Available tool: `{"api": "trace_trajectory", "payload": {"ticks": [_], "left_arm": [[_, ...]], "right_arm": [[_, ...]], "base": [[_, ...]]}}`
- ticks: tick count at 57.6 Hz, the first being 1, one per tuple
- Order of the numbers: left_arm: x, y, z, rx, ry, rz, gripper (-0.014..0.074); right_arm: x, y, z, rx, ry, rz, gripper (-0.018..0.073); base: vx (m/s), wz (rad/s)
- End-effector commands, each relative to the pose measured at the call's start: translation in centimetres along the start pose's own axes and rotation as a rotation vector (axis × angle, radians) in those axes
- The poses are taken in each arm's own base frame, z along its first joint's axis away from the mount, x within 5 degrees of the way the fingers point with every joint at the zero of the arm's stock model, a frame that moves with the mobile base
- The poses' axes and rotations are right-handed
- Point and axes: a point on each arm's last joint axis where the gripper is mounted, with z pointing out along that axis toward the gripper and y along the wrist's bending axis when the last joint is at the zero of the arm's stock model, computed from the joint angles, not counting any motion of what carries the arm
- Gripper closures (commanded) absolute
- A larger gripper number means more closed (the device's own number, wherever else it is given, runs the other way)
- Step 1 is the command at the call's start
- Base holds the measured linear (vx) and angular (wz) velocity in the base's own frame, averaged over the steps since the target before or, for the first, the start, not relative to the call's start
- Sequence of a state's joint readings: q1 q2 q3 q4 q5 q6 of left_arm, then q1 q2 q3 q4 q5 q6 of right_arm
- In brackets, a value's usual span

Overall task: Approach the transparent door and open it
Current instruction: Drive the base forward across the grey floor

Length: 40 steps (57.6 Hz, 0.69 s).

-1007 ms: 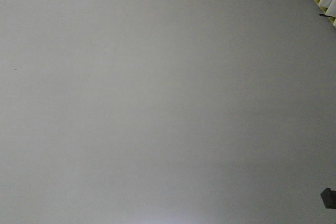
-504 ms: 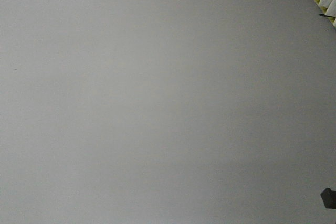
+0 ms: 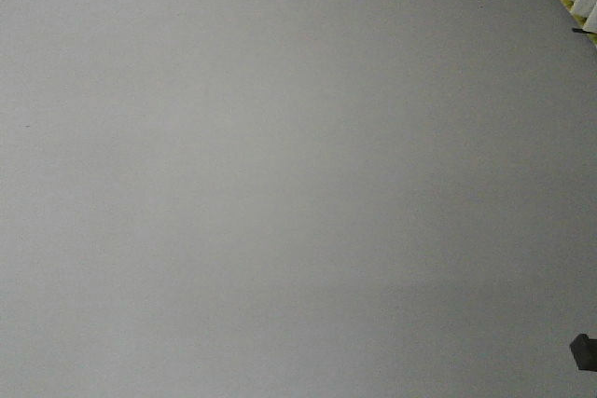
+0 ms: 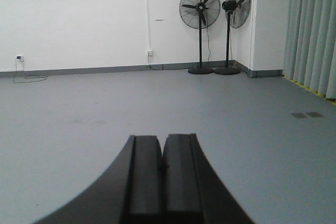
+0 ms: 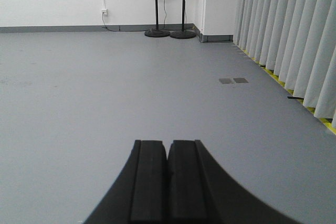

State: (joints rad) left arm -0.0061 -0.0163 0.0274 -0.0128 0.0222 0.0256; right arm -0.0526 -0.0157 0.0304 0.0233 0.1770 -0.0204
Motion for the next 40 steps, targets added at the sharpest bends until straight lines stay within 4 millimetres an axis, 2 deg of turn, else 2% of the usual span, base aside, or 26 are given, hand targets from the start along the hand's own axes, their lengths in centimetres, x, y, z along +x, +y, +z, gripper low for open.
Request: {"api": "trace_trajectory", "payload": {"ticks": [1, 40], "left_arm": [[0.20, -0.01, 0.00, 0.003, -0.060, -0.015, 0.0602], [0.20, -0.01, 0.00, 0.003, -0.060, -0.015, 0.0602]], "right_arm": [[-0.39, -0.04, -0.01, 0.007, -0.081, -0.007, 0.0564], [-0.39, -0.04, -0.01, 0.007, -0.081, -0.007, 0.0564]], "base": [[0.12, 0.00], [0.23, -0.06]]}}
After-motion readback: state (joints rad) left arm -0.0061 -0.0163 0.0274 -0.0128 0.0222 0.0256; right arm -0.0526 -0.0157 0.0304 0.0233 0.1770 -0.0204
